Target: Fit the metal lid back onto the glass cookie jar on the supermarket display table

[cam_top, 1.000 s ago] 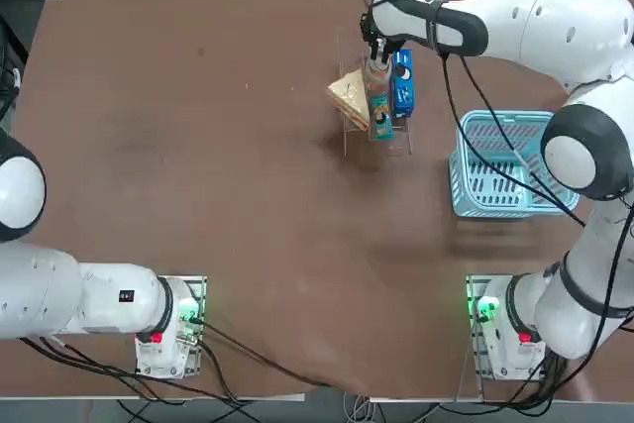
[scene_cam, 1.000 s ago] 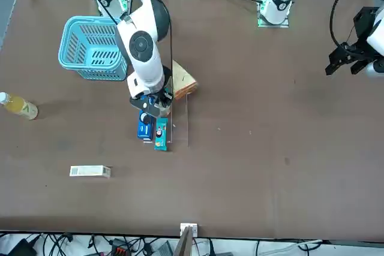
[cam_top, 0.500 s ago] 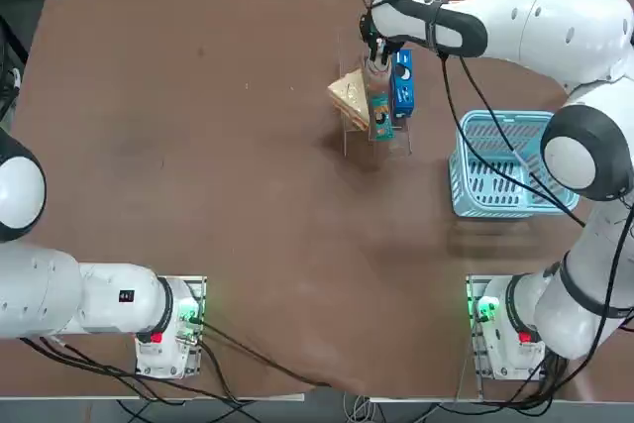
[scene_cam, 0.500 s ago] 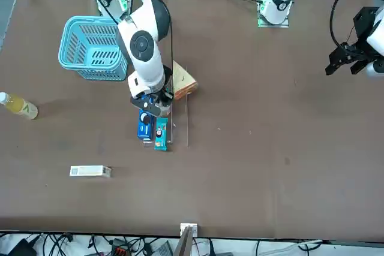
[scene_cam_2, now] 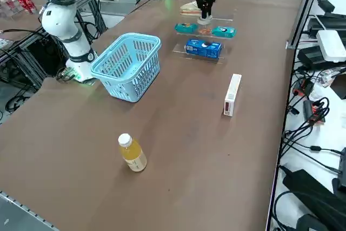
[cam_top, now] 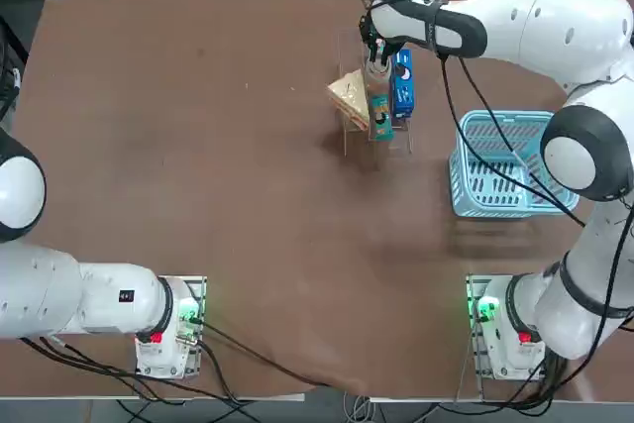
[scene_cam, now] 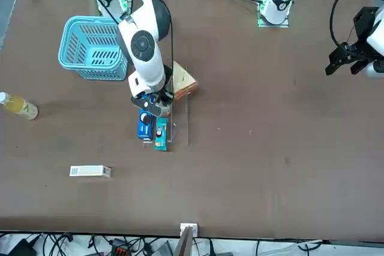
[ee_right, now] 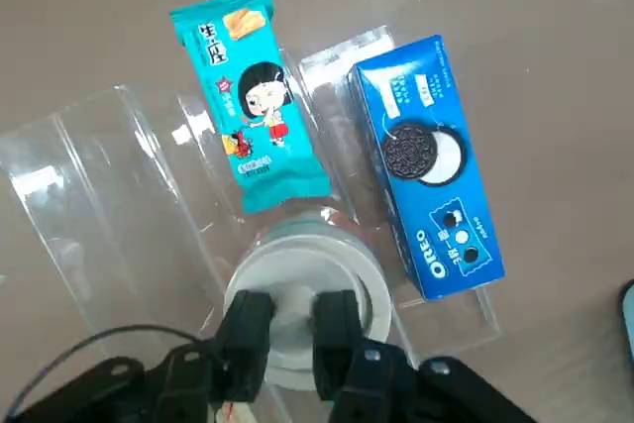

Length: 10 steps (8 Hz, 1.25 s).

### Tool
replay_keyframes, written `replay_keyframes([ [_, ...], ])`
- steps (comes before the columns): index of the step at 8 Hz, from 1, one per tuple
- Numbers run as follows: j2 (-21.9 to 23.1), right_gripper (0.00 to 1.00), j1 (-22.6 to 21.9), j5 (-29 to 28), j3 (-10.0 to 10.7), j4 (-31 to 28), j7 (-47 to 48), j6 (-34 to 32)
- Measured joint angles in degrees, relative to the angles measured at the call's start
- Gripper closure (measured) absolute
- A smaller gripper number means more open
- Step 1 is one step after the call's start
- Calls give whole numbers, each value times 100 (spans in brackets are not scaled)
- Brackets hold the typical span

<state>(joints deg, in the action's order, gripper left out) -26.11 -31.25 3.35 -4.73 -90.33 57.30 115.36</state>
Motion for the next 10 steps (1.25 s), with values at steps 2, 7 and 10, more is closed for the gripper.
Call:
replay_keyframes([
  [2,8,74,-1,0,0,-8,2,-12],
  [7,24,74,-1,0,0,-35,4,-16],
  [10,24,74,-1,0,0,-40,5,-11],
])
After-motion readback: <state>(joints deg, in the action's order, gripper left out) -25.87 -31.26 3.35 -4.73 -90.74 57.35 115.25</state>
